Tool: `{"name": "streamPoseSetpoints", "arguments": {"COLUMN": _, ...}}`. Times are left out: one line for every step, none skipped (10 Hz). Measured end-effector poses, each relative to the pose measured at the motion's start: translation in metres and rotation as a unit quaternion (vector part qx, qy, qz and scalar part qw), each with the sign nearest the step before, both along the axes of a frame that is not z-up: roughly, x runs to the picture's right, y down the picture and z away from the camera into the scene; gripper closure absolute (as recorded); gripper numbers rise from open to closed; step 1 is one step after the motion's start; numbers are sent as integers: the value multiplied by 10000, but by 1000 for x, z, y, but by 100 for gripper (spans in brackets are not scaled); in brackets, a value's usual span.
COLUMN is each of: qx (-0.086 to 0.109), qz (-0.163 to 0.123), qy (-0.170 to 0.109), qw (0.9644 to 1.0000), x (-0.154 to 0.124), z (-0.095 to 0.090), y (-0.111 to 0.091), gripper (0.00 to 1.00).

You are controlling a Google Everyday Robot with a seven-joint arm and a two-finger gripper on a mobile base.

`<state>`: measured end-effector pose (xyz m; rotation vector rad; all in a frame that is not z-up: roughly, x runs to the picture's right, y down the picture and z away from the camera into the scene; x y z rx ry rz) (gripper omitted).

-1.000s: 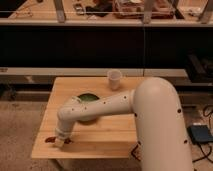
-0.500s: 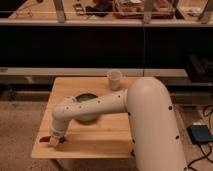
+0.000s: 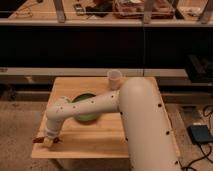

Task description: Drag the pepper across the table

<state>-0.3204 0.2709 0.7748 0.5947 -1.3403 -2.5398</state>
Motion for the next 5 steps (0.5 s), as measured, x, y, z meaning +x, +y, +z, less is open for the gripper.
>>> {"name": "streamPoseSetpoints", "arguments": {"qx": 3, "qz": 30, "qy": -45, "qw": 10000, "x": -3, "z": 0, "y": -2, "gripper": 79}}
{"name": "streamPoseSetpoints", "arguments": {"qx": -5, "qz": 67, "qy": -113, "qw": 9999, "x": -7, "z": -1, "y": -3, "gripper": 79}}
{"name": "streamPoseSetpoints", "arguments": {"qx": -32, "qz": 90, "qy": -160, "qw": 9998, "x": -9, "z": -2, "y": -2, "gripper": 79}}
{"name": "streamPoseSetpoints", "arguments": {"qx": -66, "qz": 113, "qy": -217, "qw": 9997, "x": -12, "z": -3, "y": -1, "gripper": 79}}
{"name": "streamPoseSetpoints", "arguments": {"qx": -68, "qz": 116, "qy": -222, "qw": 9997, "x": -12, "z": -3, "y": -1, "gripper": 79}}
